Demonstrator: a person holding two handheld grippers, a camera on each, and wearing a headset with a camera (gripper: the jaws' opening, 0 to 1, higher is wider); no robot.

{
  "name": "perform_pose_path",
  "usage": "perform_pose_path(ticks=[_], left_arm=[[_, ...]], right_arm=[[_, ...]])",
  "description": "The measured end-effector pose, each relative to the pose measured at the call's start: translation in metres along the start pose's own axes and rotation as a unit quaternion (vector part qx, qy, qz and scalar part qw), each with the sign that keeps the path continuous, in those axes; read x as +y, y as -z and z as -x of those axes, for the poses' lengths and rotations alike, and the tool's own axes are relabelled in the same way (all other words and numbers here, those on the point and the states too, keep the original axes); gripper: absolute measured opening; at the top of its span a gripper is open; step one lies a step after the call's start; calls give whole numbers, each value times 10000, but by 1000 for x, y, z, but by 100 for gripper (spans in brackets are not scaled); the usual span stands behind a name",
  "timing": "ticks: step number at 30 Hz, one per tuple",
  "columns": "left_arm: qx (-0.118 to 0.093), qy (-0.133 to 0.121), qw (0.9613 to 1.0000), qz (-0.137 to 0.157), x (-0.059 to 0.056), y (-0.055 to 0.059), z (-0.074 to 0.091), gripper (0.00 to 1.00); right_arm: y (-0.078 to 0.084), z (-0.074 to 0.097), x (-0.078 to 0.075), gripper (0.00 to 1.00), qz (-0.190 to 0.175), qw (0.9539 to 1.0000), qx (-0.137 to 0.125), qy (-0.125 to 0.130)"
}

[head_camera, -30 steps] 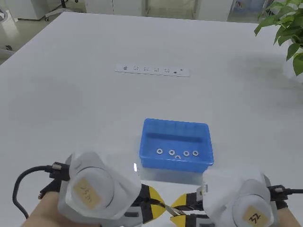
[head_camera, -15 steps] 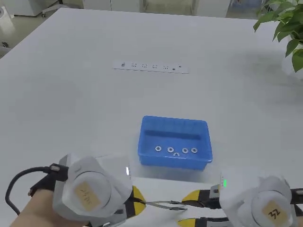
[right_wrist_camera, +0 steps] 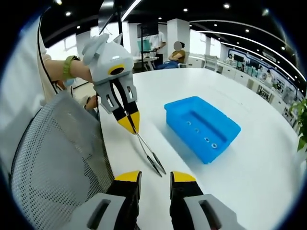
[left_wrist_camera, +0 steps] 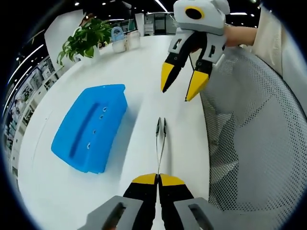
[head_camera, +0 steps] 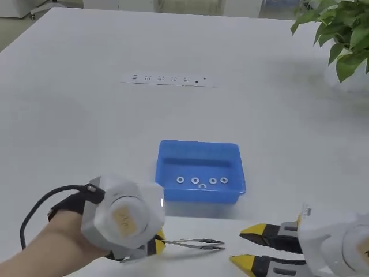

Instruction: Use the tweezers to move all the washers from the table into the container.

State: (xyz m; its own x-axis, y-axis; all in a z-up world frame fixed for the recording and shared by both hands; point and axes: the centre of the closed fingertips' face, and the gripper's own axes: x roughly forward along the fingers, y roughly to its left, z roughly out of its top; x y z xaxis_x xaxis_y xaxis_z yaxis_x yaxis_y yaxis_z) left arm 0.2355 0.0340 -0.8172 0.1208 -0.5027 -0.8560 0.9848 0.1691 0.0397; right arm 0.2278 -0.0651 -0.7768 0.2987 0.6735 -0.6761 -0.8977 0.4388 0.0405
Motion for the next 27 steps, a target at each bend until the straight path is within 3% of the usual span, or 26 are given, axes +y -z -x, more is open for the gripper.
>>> perform_pose_path(ticks=[8,15,20,27], left_arm=[[673,141,9969,-370,0,12,-9,0],[921,262,9945,-412,1,11,-10,0],[1281,414,9898,-459,1,11,-11,0],[1798,593,9817,-227,2,12,-13,0]], right_arm=[[6,20,-10,22,-264,9987,-42,437],[10,34,-13,24,-493,9955,-99,804],[6,45,-16,24,-629,9916,-227,1106],[12,56,-28,25,-920,9834,-357,1522]])
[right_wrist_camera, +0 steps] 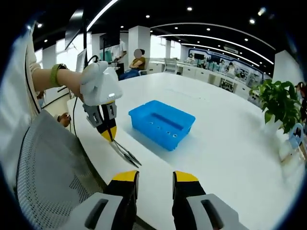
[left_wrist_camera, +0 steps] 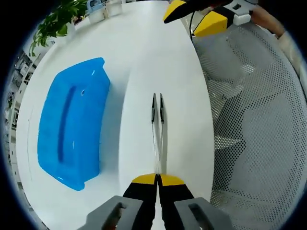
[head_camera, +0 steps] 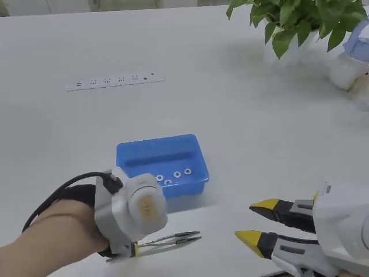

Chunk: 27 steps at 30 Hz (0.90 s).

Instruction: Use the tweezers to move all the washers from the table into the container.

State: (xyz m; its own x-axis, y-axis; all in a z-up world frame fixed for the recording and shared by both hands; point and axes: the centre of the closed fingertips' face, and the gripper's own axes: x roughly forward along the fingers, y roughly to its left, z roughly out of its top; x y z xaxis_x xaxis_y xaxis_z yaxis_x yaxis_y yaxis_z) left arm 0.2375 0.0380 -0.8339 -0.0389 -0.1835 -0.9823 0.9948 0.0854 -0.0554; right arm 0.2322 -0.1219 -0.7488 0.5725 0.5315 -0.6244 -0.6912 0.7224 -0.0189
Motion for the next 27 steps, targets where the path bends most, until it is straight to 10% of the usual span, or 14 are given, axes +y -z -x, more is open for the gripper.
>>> perform_pose_path(ticks=[11,27], left_arm=[[630,39,9978,-197,0,1,-1,0],[203,54,9998,-67,-2,3,2,0]], right_arm=[[-2,1,-16,26,-202,9991,-146,332],[-10,9,-32,32,-653,9949,-523,564]])
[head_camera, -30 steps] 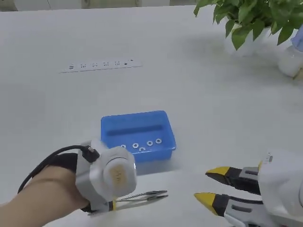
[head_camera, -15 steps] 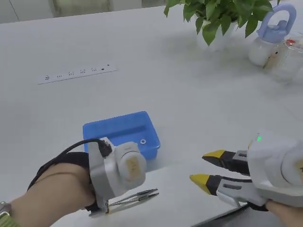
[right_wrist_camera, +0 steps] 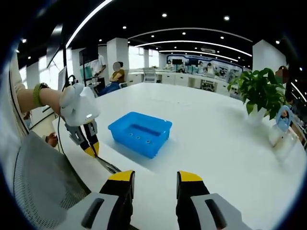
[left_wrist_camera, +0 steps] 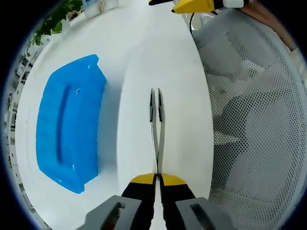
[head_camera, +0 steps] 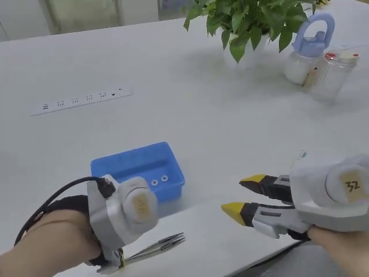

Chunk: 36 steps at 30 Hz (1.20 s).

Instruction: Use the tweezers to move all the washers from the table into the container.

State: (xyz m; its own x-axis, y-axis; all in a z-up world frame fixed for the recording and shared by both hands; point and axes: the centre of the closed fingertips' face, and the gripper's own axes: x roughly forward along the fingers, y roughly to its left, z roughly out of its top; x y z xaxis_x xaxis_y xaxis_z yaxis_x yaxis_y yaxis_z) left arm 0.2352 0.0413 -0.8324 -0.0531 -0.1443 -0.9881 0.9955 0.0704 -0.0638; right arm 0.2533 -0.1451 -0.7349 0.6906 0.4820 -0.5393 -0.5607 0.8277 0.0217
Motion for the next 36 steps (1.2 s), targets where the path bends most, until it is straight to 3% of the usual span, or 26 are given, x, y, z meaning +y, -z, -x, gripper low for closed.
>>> perform_pose_path(ticks=[5,7,9,10,11,13,16,17,18,19,20,21,23,27,29,30,31,32,34,35,36], left_arm=[[-399,-95,9988,250,-1,-1,0,1],[-807,-204,9948,592,1,-2,1,0],[-1243,-82,9869,1025,-5,-2,2,6],[-1483,-48,9790,1395,-7,-2,4,12],[-1554,-80,9768,1471,-7,-1,5,19],[-1878,-367,9669,1689,-7,2,14,31],[-2424,-807,9433,2119,-5,5,33,32],[-2733,-942,9280,2350,-6,4,42,33],[-3004,-1032,9156,2467,-6,2,51,35],[-3393,-1174,8944,2667,-6,1,64,36],[-3616,-1266,8807,2786,-5,1,72,38],[-3924,-1386,8609,2927,-6,1,84,42],[-4209,-1650,8403,2990,-7,4,99,48],[-4453,-2388,8040,3135,-7,18,124,65],[-4531,-2617,7832,3359,-6,25,133,71],[-4680,-2705,7667,3464,-6,27,141,74],[-4773,-2771,7544,3554,-6,29,146,76],[-4858,-2847,7397,3686,-6,33,152,79],[-4958,-3019,7177,3846,-6,38,161,83],[-5071,-3169,6997,3909,-5,41,170,85],[-5101,-3251,6924,3933,-5,44,173,87]], right_arm=[[-4,2,0,33,-84,9999,-119,3],[-5,3,0,33,-105,9998,-167,-3],[-6,3,1,34,-105,9998,-189,-13],[-6,3,2,35,-110,9997,-196,-29],[-7,3,3,36,-126,9997,-206,-65],[-7,3,5,37,-147,9996,-215,-119],[-9,3,7,39,-208,9993,-275,-145],[-10,4,7,40,-217,9992,-290,-154],[-10,4,7,42,-234,9991,-301,-163],[-11,4,7,44,-248,9991,-315,-164],[-11,4,7,45,-252,9990,-335,-177],[-12,4,7,46,-257,9989,-341,-202],[-16,6,8,48,-363,9979,-449,-281],[-35,13,5,53,-660,9924,-968,-372],[-40,17,1,56,-543,9926,-1032,-335],[-42,19,-1,57,-434,9932,-1035,-322],[-44,21,-4,57,-362,9936,-1030,-283],[-47,24,-8,58,-264,9937,-1067,-231],[-53,29,-13,60,-171,9930,-1151,-206],[-61,32,-18,61,-128,9913,-1300,-172],[-64,34,-20,63,-130,9903,-1374,-165]])
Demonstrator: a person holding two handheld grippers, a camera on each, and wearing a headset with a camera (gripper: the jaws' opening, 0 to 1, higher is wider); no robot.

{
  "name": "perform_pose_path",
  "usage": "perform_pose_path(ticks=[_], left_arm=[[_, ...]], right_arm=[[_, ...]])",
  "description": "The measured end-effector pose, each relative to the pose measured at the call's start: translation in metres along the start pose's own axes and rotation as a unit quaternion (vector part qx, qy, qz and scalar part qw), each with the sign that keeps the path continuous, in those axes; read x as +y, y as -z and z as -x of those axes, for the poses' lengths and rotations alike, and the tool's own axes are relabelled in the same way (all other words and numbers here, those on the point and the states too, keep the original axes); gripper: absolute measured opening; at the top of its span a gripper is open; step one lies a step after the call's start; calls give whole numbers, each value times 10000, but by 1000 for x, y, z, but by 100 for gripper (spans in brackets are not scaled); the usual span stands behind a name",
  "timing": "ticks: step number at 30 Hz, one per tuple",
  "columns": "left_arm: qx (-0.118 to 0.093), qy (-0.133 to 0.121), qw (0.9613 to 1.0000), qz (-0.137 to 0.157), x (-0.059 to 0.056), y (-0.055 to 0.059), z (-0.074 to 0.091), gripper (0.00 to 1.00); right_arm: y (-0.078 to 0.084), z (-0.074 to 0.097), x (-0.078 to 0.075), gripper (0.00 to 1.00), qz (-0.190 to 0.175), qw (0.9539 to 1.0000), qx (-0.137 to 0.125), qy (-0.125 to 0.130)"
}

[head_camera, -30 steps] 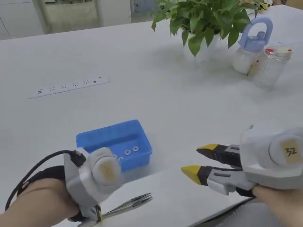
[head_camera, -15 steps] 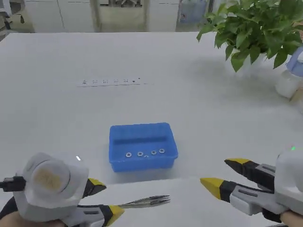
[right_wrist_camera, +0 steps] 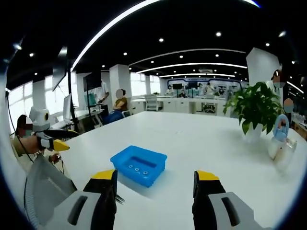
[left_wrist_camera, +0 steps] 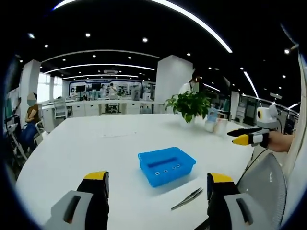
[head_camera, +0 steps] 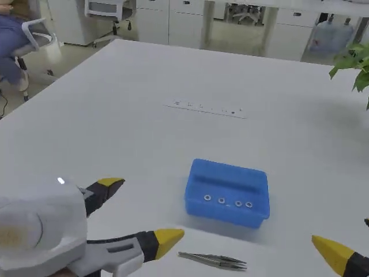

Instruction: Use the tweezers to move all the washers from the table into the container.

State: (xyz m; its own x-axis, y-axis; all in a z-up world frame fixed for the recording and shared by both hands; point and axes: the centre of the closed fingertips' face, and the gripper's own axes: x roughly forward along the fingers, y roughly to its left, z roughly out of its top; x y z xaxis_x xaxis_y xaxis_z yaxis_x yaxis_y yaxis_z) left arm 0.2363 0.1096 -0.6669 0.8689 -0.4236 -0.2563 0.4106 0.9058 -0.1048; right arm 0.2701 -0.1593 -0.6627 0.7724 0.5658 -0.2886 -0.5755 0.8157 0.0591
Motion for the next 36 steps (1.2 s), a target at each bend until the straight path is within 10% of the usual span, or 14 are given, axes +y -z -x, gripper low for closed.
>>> perform_pose_path(ticks=[11,36], left_arm=[[-358,-441,9983,-103,10,-19,5,99],[-445,-424,9976,-311,13,-32,13,99]], right_arm=[[-28,-7,-4,98,-180,9972,-717,115],[-31,-3,-6,97,-333,9953,-853,303]])
